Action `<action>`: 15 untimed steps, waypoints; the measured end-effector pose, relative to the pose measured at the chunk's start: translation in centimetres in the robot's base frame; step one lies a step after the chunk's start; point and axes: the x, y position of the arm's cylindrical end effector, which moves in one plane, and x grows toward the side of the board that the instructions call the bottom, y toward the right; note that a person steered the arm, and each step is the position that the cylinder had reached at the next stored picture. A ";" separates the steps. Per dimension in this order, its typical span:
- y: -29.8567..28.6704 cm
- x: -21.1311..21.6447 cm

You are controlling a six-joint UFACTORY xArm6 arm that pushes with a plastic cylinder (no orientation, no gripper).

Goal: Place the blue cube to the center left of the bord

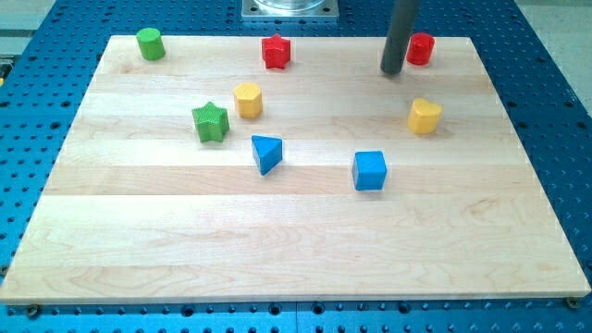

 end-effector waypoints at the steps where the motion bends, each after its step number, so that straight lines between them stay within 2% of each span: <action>1: -4.5 0.3; 3: -9.3 6.3; 4: -9.1 6.7; 5: -4.6 11.1; 6: -3.8 16.7; 7: 0.0 19.1; 8: -4.8 20.1; 9: -13.0 21.5; 10: -9.8 23.6; 11: -17.8 25.1; 12: -23.1 20.6; 13: -21.8 22.5; 14: -16.6 22.1; 15: -17.8 17.5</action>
